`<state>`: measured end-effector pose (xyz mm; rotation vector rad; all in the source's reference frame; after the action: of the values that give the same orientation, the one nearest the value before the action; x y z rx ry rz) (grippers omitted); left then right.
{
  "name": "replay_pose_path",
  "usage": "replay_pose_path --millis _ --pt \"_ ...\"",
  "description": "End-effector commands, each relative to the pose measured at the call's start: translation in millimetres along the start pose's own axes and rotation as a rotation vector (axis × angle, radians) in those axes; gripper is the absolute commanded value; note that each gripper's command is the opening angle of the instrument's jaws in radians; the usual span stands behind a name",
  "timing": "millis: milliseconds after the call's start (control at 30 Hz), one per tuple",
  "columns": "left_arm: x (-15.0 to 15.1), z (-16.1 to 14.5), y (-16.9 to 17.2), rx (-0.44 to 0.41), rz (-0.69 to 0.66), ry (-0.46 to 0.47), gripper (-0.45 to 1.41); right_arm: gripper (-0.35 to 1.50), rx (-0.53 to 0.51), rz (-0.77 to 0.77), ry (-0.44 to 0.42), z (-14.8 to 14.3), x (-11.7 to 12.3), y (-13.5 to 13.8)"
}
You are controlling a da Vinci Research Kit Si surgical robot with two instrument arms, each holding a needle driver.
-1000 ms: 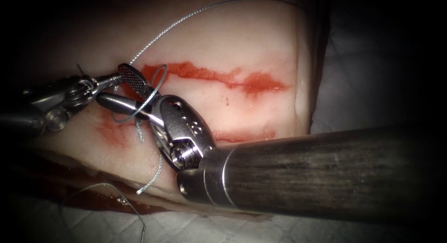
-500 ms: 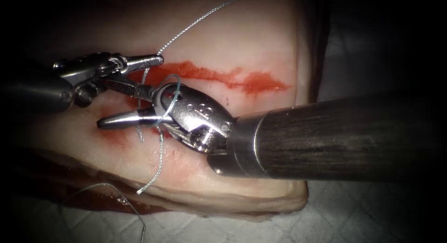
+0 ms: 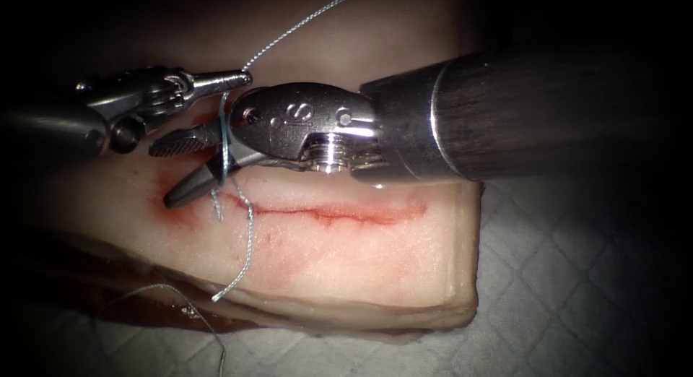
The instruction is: Wound Closure
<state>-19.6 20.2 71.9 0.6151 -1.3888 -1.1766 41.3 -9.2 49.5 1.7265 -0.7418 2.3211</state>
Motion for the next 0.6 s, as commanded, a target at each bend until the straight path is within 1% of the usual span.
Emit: replay_pose_path --millis 33,67,167,233,300,367,400,533,567,600 --pt "0.2 0.8 0.3 0.001 0.001 -0.001 -0.45 0.21 -0.021 -0.024 0.033 0.6 -0.2 -0.8" --pt "0.2 0.9 0.2 0.001 0.001 -0.001 -0.45 0.16 -0.039 -0.037 0.062 0.6 -0.2 -0.7" --pt "0.3 1.1 0.2 0.004 0.001 -0.006 -0.45 0.12 -0.091 -0.076 0.16 0.5 0.0 -0.5" --pt "0.3 1.3 0.1 0.005 0.001 -0.009 -0.45 0.12 -0.108 -0.091 0.193 0.6 0.3 -0.4" --pt "0.3 1.5 0.0 0.009 0.007 -0.017 -0.45 0.05 -0.121 -0.103 0.224 1.1 0.7 -0.4" --pt "0.3 1.7 -0.1 0.012 0.012 -0.021 -0.45 -0.13 -0.134 -0.112 0.244 1.4 1.2 -0.2" --pt "0.3 1.7 -0.2 0.014 0.024 -0.023 -0.45 -0.15 -0.139 -0.114 0.256 1.6 1.4 0.0" --pt "0.2 1.7 -0.4 0.019 0.035 -0.029 -0.45 -0.15 -0.181 -0.13 0.319 2.1 2.5 0.7" --pt "0.0 1.7 -0.4 0.023 0.034 -0.034 -0.45 -0.13 -0.232 -0.129 0.331 2.1 2.9 1.2" --pt "0.0 1.7 -0.5 0.023 0.034 -0.034 -0.45 0.0 -0.275 -0.134 0.343 1.8 3.0 1.6"
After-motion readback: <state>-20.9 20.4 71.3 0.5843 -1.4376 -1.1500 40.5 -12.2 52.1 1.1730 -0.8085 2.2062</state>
